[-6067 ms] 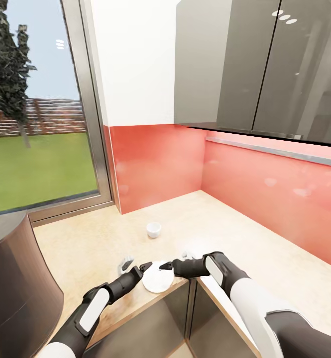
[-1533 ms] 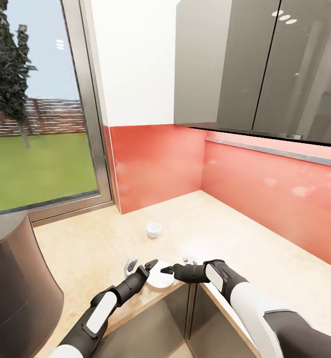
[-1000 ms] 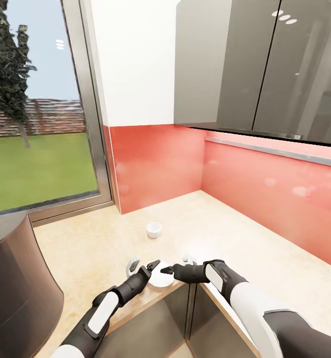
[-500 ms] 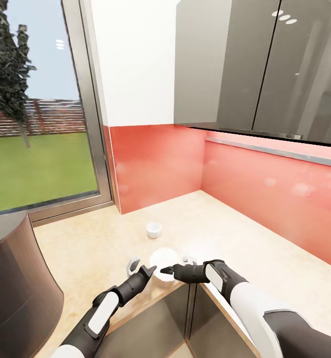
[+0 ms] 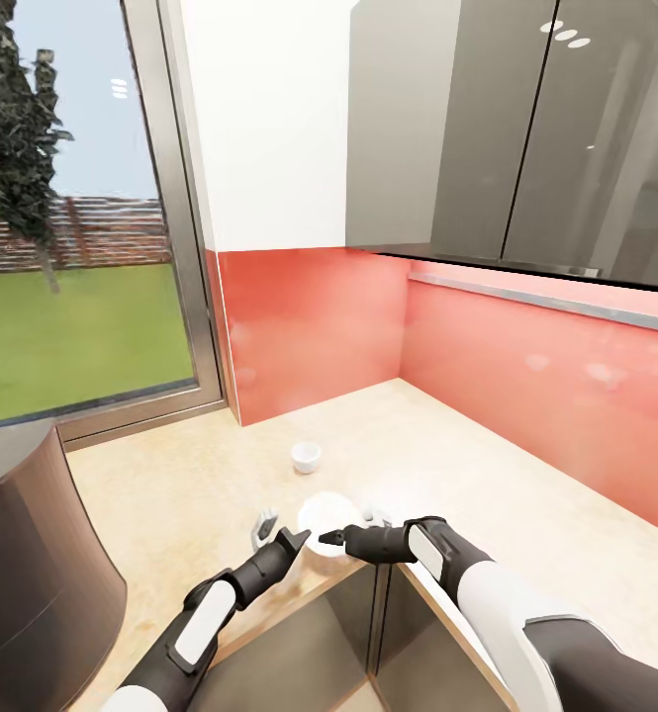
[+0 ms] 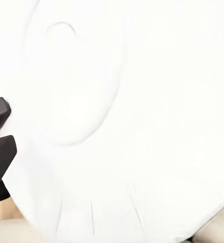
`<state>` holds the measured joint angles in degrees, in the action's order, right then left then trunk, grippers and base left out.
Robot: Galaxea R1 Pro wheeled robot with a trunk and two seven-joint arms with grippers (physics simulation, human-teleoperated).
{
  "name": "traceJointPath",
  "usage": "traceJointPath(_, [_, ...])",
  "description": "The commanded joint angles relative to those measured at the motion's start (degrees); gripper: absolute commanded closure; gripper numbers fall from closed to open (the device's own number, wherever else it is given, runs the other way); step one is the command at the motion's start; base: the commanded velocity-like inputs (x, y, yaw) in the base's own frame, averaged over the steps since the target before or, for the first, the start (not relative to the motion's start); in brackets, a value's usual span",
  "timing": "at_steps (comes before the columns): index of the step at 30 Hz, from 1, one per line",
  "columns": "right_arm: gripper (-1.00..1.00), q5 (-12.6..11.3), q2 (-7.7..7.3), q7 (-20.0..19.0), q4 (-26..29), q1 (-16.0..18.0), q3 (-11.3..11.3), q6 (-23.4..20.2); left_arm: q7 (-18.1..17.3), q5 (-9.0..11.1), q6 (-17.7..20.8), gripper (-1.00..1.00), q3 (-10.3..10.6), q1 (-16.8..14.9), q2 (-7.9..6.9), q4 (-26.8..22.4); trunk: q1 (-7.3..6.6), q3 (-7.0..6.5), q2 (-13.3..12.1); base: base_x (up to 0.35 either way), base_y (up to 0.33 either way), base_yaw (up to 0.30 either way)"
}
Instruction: Set up a coffee station on the kitchen countertop: keep the coffee maker on the countertop, move the bottle of coffee from the kitchen shelf to the counter next to the coffee maker, place a paper coffee filter on top of the coffee maker, put the saucer next to the coffee maker with the coffee cup on the saucer, and place the electric kettle next to the coffee maker.
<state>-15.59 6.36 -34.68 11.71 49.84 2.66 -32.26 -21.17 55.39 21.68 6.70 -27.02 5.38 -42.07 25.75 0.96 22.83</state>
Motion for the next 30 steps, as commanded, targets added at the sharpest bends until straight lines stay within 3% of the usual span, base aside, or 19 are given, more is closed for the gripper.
traceJointPath(1, [-1.0, 0.3, -0.03, 0.22, -0.02, 0.0, 0.94, -0.34, -0.1, 0.6, 0.38, 1.0, -0.03, -0.05, -0.01, -0.03, 0.04, 0.11, 0.09, 0.0, 0.0, 0.0])
traceJointPath(25, [-1.0, 0.16, 0.01, 0.22, 0.15, 0.02, 0.91, -0.34, 0.1, 0.82, 0.28, 1.0, -0.4, -0.07, -0.63, -0.13, 0.04, 0.11, 0.09, 0.0, 0.0, 0.0])
traceJointPath(30, [-1.0, 0.09, 0.05, 0.22, 0.52, 0.05, 0.86, -0.34, 0.17, 0.87, 0.35, 1.0, -1.05, -0.25, -3.11, -0.55, 0.04, 0.11, 0.09, 0.0, 0.0, 0.0])
